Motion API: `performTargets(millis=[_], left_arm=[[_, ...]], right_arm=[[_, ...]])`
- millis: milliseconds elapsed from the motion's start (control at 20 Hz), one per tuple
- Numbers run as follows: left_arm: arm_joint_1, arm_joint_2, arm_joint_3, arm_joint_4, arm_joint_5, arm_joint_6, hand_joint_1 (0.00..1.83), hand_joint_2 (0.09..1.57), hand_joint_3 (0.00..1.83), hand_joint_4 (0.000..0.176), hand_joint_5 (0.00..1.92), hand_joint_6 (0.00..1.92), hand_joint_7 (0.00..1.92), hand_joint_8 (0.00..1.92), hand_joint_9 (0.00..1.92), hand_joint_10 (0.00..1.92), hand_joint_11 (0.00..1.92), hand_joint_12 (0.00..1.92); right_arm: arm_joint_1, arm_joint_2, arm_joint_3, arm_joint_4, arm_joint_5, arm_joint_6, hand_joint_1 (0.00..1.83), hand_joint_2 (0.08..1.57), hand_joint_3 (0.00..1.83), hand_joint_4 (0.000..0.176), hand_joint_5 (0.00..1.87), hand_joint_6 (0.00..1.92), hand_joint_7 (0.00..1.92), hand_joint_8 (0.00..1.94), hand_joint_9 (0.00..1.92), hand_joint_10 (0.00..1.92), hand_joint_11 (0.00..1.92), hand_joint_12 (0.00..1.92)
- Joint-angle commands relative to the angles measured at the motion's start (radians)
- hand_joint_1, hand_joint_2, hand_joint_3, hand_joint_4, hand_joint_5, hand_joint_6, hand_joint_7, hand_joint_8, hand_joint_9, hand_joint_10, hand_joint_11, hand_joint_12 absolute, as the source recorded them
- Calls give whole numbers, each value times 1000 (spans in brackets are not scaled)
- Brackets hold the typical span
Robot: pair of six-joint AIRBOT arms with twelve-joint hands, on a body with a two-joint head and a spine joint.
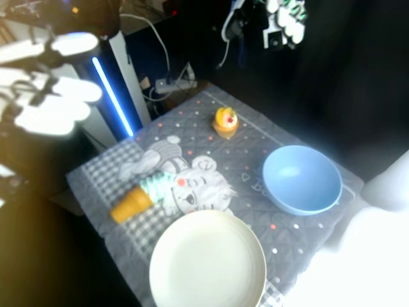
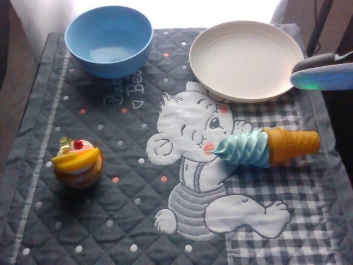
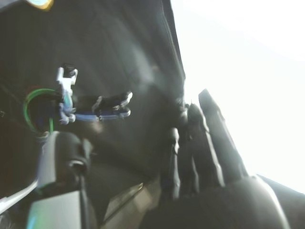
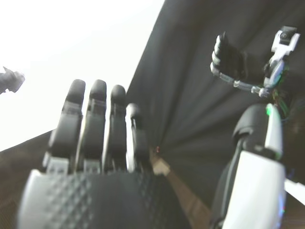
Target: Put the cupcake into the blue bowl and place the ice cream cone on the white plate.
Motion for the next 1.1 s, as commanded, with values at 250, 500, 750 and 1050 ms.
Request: performTargets(millis=[250, 500, 750, 1050], left_arm=[[14, 21, -2, -22, -73, -3, 758, 739, 7, 0, 155, 2, 160, 3, 143, 0, 73, 116], [14, 27, 5, 23, 7, -24, 635, 791, 5, 0, 167, 0, 218, 0, 219, 0, 41, 456], [4, 18, 20, 61, 87, -52, 615, 761, 1, 0, 195, 0, 290, 0, 345, 9, 62, 861], [-114, -92, 109, 198, 292, -174, 753, 745, 0, 0, 208, 0, 317, 0, 333, 2, 15, 822]], right_arm=[[12, 8, -8, -9, 28, 24, 780, 629, 0, 24, 100, 0, 232, 1, 188, 6, 0, 320], [13, 15, -6, -64, -89, 51, 742, 602, 0, 4, 0, 0, 199, 12, 184, 3, 8, 294], [15, 14, 0, -107, -195, 71, 739, 612, 2, 17, 0, 0, 215, 2, 190, 1, 1, 316], [33, -18, 32, -161, -314, 105, 754, 637, 2, 0, 0, 0, 194, 1, 187, 3, 0, 272]])
